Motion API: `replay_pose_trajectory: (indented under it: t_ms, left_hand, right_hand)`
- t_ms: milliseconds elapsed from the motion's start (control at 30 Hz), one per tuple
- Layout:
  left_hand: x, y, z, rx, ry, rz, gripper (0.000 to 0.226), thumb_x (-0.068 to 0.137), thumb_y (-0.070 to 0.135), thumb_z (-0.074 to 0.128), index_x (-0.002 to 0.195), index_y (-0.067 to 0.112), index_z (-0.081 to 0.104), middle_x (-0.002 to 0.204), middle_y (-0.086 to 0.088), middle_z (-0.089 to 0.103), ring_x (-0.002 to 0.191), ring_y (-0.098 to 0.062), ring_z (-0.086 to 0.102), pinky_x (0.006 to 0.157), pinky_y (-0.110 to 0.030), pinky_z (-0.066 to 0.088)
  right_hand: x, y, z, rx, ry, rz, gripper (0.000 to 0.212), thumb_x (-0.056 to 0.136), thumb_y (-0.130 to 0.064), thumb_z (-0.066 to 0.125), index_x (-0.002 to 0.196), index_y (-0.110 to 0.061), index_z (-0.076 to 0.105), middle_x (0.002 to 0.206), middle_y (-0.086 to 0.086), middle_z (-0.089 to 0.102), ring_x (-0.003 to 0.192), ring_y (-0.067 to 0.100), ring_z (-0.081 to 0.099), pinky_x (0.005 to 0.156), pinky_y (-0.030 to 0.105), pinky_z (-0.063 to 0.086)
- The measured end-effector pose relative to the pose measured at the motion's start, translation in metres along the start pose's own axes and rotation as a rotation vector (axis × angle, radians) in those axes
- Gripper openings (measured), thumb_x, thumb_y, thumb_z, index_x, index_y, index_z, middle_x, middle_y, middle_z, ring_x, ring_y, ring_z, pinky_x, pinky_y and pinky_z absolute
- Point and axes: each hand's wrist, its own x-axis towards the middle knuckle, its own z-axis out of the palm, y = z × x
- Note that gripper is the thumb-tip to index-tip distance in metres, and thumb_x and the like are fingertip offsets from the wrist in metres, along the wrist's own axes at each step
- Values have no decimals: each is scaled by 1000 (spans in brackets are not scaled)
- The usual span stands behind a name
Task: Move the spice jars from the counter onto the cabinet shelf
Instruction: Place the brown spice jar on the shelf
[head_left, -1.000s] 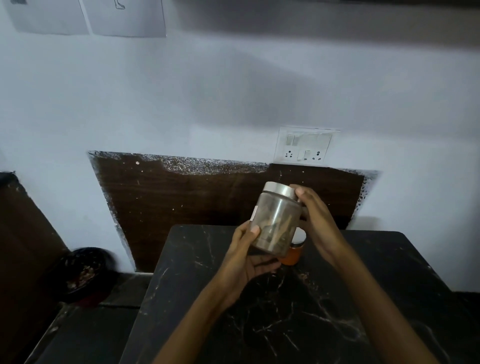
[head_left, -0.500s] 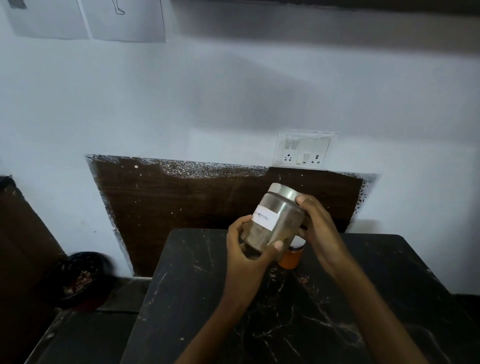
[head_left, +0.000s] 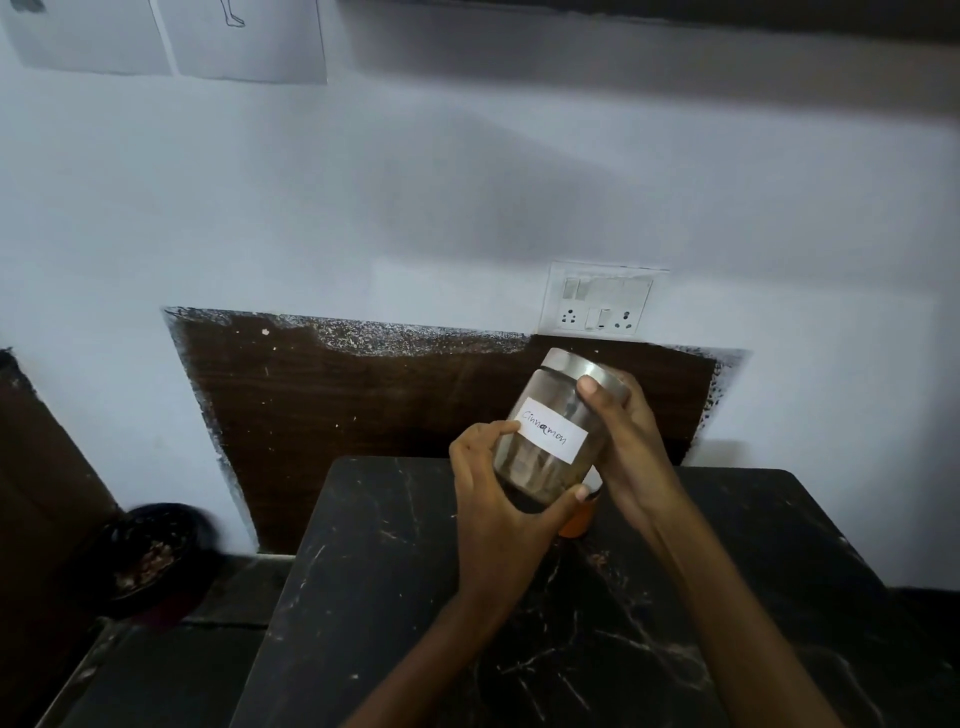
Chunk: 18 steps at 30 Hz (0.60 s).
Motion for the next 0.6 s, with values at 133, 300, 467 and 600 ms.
replay_pose_trajectory:
  t_ms: [133,300,467,600]
  left_hand:
    - [4,1,3,15,-6,27,73,56,51,78,112,57,32,119,11,38,114,-8,44,88,-33,51]
    - [8,3,4,16,-10,54,71,56,55,76,110,60,31,118,10,37,112,-6,43,88,-24,49]
    - [9,5,6,20,-16,57,70,57,52,76,114,44,35,118,6,38,111,-6,43,88,-22,48]
    - [10,8,7,27,-13,69,71,56,50,76,113,46,35,118,7,38,112,-6,43,89,-17,45]
  right_hand:
    - [3,-2,-1,6,-3,-20,44,70,-34,65,110,-21,52,105,6,60,88,14,63,65,25,54]
    - [7,-2,-4,25,-7,-38,35,71,-32,65,103,-23,54,100,4,60,85,13,63,64,24,53]
    - [8,-3,-7,27,-5,-52,35,71,-29,64,103,-23,53,98,2,60,85,12,62,63,23,53]
    - [9,-5,-9,19,-4,-54,38,70,-30,63,106,-21,52,99,1,60,86,12,62,64,23,53]
